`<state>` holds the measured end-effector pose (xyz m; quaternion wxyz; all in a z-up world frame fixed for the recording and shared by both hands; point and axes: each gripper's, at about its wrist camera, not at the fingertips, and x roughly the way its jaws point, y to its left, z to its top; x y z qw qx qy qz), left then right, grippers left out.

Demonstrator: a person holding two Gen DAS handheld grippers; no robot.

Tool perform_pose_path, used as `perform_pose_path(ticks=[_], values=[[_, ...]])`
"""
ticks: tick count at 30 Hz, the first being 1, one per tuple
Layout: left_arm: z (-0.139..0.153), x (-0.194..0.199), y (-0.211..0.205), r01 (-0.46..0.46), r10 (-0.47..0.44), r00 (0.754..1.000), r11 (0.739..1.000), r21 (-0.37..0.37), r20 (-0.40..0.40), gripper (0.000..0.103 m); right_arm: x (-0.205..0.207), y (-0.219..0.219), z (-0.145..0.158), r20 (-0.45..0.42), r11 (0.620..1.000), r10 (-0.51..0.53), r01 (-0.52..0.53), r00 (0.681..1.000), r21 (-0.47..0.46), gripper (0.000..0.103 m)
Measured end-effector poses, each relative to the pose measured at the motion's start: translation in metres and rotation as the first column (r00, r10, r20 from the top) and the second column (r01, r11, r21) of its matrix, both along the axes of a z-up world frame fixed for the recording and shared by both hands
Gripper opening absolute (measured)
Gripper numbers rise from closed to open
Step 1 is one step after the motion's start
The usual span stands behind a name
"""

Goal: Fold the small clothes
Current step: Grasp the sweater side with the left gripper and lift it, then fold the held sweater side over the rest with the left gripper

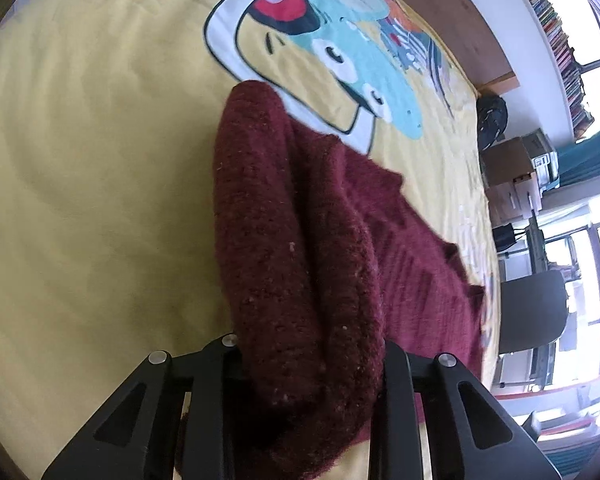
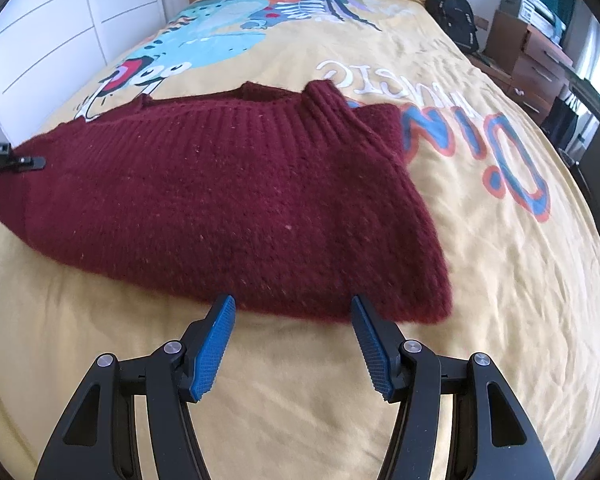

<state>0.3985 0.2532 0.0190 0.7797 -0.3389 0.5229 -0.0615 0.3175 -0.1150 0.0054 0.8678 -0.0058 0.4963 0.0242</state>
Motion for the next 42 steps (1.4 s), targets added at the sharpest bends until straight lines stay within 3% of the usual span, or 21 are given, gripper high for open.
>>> perform_pose_path(ticks=[10,18,25,35,42], values=[[0.048,0.019,-0.073,0.064,-0.065,0.998,0.997,0.054,0.021,0.020,-0.032,-0.044,0.016,0.025,0.997,-0.072,0.071,0.997,0.026,0.062],[0.066,0.031,-0.141,0.128,-0.130,0.991,0.989,0.074,0.019,0.020,-0.057,-0.090,0.025,0.048,0.987,-0.151,0.149,0.987,0.054,0.062],[0.079,0.044,-0.224,0.230,-0.234,0.972,0.965,0.129,0.019,0.020,-0.081,-0.132,0.023,0.056,0.976,-0.213,0.210,0.975,0.060,0.062],[0.045,0.046,-0.357,0.360,-0.358,0.932,0.910,0.205,-0.050,0.020,-0.121,-0.206,0.012,0.056,0.933,-0.350,0.342,0.935,0.117,0.062],[0.027,0.045,-0.419,0.407,-0.403,0.912,0.870,0.278,-0.074,0.020,-0.144,-0.250,0.001,0.041,0.895,-0.430,0.421,0.902,0.145,0.062]])
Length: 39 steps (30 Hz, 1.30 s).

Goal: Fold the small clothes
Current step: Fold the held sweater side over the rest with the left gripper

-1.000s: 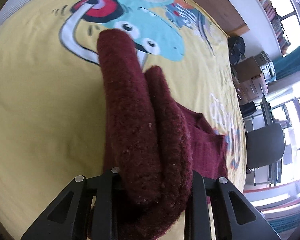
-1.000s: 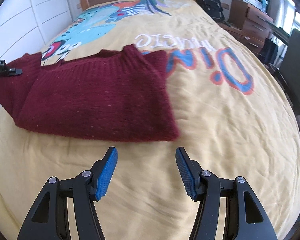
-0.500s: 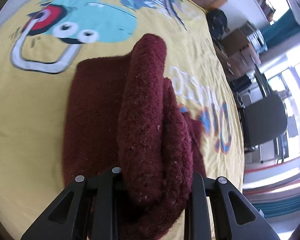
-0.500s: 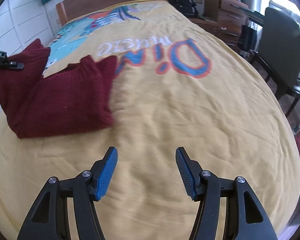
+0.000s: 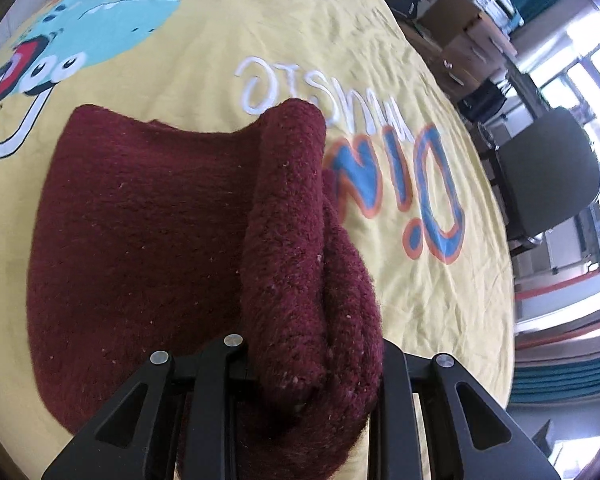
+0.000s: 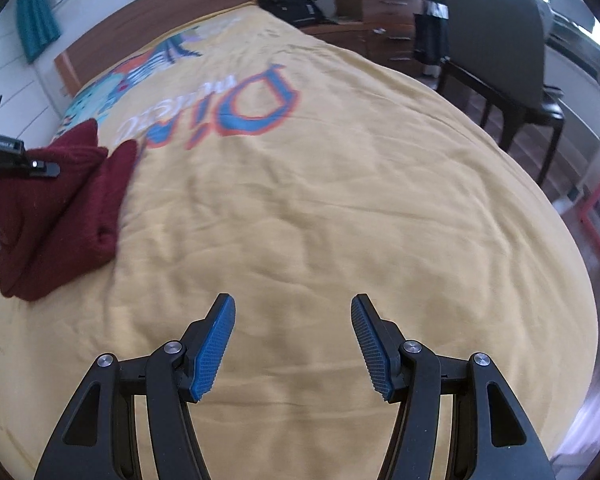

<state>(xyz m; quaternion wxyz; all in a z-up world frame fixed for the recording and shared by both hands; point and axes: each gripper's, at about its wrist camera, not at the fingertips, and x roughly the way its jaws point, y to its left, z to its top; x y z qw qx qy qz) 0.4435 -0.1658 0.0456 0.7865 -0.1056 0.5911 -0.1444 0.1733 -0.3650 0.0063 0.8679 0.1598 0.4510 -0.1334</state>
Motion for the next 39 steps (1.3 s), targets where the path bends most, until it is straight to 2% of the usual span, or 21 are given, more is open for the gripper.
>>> perform_pose_path(ticks=[7,12,16,19,21,23,28,39], values=[[-0.035,-0.004,-0.033,0.033,-0.032,0.999,0.987,0.156,-0.005,0.020,-0.011,-0.019,-0.015,-0.010,0.999,-0.033,0.033,0.999,0.032,0.062],[-0.045,-0.011,-0.053,0.087,-0.101,0.994,0.957,0.276,0.037,0.023,-0.014,-0.027,-0.023,-0.011,0.997,-0.053,0.054,0.999,0.053,0.062],[-0.051,-0.017,-0.060,0.114,-0.141,0.988,0.936,0.333,0.058,0.027,-0.016,-0.031,-0.022,-0.005,0.996,-0.063,0.063,0.998,0.057,0.062],[-0.052,-0.020,-0.067,0.130,-0.163,0.984,0.929,0.345,0.066,0.040,-0.018,-0.033,-0.022,-0.002,0.995,-0.078,0.078,0.997,0.060,0.062],[-0.052,-0.023,-0.070,0.143,-0.176,0.982,0.928,0.343,0.068,0.052,-0.020,-0.033,-0.021,0.010,0.993,-0.095,0.094,0.995,0.071,0.062],[-0.054,-0.024,-0.079,0.158,-0.192,0.979,0.927,0.341,0.069,0.057,-0.023,-0.033,-0.022,0.021,0.990,-0.111,0.109,0.994,0.086,0.062],[-0.051,-0.029,-0.082,0.184,-0.222,0.973,0.915,0.359,0.067,0.058,-0.026,-0.032,-0.022,0.022,0.987,-0.126,0.123,0.992,0.102,0.062],[-0.016,-0.045,-0.061,0.196,-0.225,0.971,0.941,0.275,0.080,0.058,-0.028,-0.027,-0.016,0.006,0.987,-0.128,0.127,0.992,0.098,0.062]])
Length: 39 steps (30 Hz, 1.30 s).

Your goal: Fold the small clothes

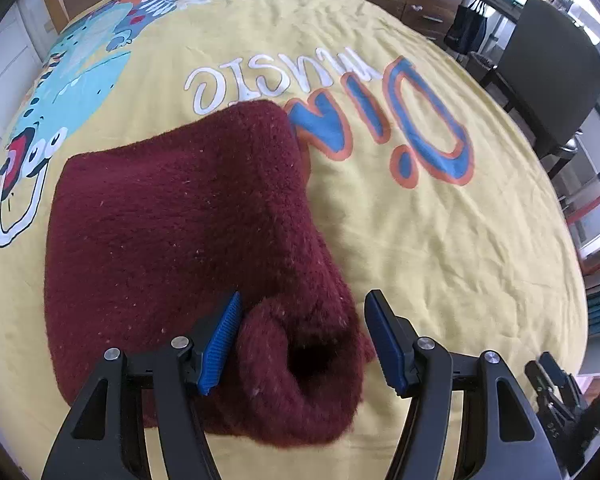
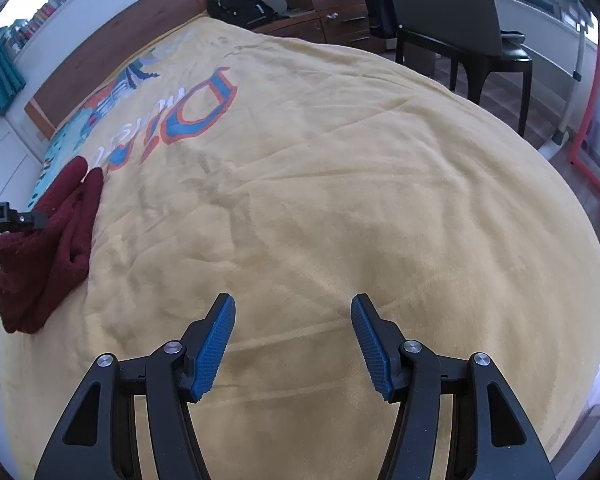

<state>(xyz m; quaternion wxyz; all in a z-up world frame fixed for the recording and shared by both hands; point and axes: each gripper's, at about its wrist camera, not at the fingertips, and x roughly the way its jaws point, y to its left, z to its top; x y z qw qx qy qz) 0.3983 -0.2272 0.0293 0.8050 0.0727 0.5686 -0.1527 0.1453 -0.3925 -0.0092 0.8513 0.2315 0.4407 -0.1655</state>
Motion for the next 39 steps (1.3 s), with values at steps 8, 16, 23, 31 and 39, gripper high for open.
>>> perform_pose_path(ticks=[8,16,23,31,39], values=[[0.025,-0.012,0.016,0.022,-0.021,1.000,0.999,-0.048,0.013,0.058,0.002,0.013,0.017,0.001,1.000,0.015,-0.015,1.000,-0.028,0.062],[0.039,-0.026,0.041,0.031,-0.029,0.999,0.997,-0.065,0.030,0.058,0.001,0.024,0.034,0.001,0.998,0.024,-0.024,1.000,-0.060,0.062],[0.056,-0.036,0.067,0.050,-0.043,0.998,0.990,-0.136,0.051,0.058,0.009,0.043,0.046,0.001,0.995,0.052,-0.051,0.999,-0.081,0.062],[0.069,-0.039,0.113,0.025,-0.014,0.997,0.988,-0.155,0.073,0.058,0.029,0.074,0.056,-0.003,0.988,0.112,-0.112,0.994,-0.103,0.062],[0.066,-0.030,0.186,-0.079,0.090,0.994,0.984,-0.157,0.068,0.058,0.071,0.125,0.068,-0.003,0.965,0.231,-0.230,0.973,-0.124,0.062]])
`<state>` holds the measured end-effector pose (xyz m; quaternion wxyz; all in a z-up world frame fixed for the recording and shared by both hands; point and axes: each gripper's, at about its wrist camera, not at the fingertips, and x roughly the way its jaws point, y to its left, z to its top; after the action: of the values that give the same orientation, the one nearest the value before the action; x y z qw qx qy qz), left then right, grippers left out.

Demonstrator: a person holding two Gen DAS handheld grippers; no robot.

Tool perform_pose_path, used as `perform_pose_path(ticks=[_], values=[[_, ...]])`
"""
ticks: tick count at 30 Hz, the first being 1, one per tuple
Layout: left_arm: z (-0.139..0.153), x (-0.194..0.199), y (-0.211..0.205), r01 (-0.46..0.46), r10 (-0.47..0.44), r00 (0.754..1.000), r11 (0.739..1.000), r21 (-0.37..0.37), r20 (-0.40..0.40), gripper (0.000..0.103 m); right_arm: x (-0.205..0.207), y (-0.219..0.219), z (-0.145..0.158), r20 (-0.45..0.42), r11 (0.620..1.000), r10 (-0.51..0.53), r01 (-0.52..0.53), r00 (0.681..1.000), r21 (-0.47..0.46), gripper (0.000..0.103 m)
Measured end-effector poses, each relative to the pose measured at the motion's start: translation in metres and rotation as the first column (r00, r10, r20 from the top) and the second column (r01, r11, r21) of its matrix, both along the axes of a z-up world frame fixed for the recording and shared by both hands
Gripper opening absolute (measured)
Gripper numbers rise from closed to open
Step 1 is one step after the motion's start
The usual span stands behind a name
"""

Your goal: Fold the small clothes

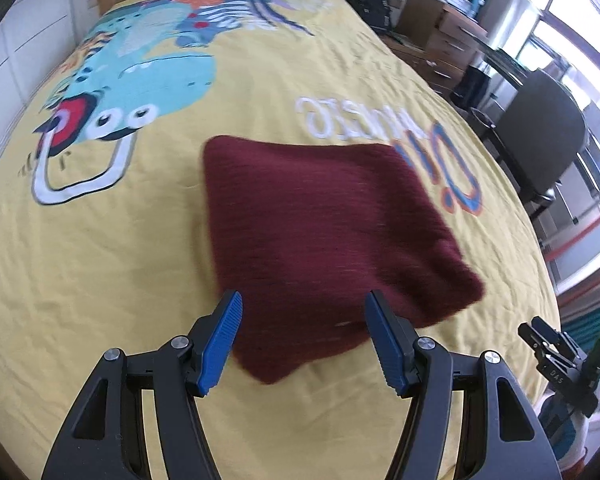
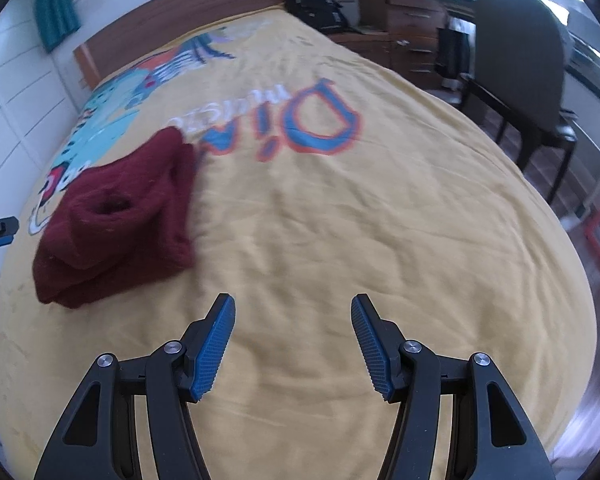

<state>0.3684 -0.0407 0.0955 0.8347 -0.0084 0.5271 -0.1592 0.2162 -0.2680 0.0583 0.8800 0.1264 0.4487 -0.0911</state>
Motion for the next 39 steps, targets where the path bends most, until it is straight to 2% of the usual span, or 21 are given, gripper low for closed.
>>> perform_pose_path(ticks=[6,11,16,20,29,31,33,37,39], values=[[0.001,0.009,0.030,-0.037,0.037,0.999,0.999,-0.006,0.004,0.058,0.047,0.049,0.021,0.043,0.993,0.120,-0.120,0.992,-0.002,0.062],[-0.003,0.016,0.032,-0.013,0.013,1.000,1.000,0.006,0.014,0.058,0.088,0.092,0.034,0.079,0.973,0.229,-0.229,0.970,-0.002,0.062],[-0.019,0.025,0.023,0.026,-0.026,1.000,1.000,0.018,0.008,0.058,0.118,0.124,0.028,0.085,0.951,0.307,-0.308,0.948,0.003,0.062],[-0.037,0.033,0.012,0.053,-0.053,0.999,0.999,0.010,-0.010,0.058,0.133,0.134,0.012,0.074,0.942,0.333,-0.334,0.940,0.011,0.062],[-0.075,0.037,-0.012,0.094,-0.094,0.995,0.996,0.006,-0.022,0.062,0.136,0.100,-0.034,0.041,0.940,0.340,-0.341,0.939,0.010,0.062],[-0.079,0.035,-0.019,0.109,-0.108,0.994,0.994,0.027,-0.013,0.068,0.133,0.090,-0.040,0.047,0.940,0.338,-0.339,0.940,0.019,0.062],[-0.082,0.029,-0.033,0.134,-0.135,0.991,0.989,0.067,-0.002,0.079,0.130,0.083,-0.043,0.044,0.940,0.339,-0.340,0.940,0.017,0.062],[-0.085,0.025,-0.047,0.141,-0.142,0.990,0.986,0.084,0.006,0.087,0.123,0.060,-0.051,0.020,0.958,0.286,-0.286,0.958,0.027,0.063],[-0.087,0.026,-0.048,0.132,-0.133,0.991,0.987,0.087,0.005,0.089,0.118,0.040,-0.061,0.004,0.963,0.245,-0.243,0.970,0.116,0.066]])
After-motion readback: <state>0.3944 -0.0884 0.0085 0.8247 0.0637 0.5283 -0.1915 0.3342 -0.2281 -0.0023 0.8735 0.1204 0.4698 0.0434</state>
